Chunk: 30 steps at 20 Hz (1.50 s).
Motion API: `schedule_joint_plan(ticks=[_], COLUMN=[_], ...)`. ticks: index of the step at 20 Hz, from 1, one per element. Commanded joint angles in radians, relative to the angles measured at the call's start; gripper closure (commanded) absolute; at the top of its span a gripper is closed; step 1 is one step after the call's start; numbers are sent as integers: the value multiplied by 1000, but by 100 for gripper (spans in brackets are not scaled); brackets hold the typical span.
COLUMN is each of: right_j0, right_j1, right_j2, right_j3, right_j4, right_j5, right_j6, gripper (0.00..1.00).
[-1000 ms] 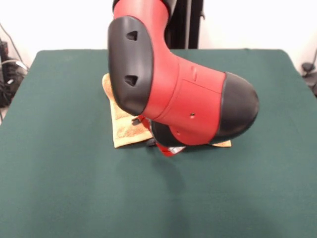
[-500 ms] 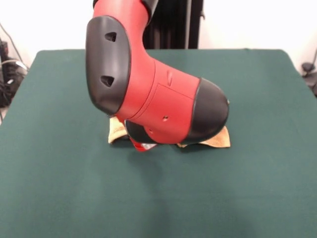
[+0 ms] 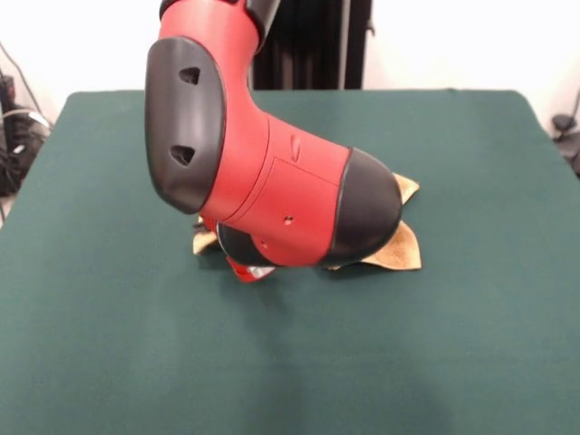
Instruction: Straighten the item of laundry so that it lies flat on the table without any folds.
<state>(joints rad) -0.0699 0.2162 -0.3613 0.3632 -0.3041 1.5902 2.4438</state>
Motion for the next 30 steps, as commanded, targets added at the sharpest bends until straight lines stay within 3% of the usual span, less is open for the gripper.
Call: schedule_joint_plan(ticks=[1, 12, 19, 25, 30], right_j0=[13, 24, -5, -18, -41], right_j1=[56, -21, -93, -219, -221], right_j2=[68, 62, 36, 19, 35], right_j3=[144, 258, 287, 392, 389], right_j4=[-50, -29, -60, -98, -140], right_j5=[-210, -253, -274, -272, -296], right_j6=[-112, -87, -208, -369, -369], gripper=[100, 100, 100, 100, 100])
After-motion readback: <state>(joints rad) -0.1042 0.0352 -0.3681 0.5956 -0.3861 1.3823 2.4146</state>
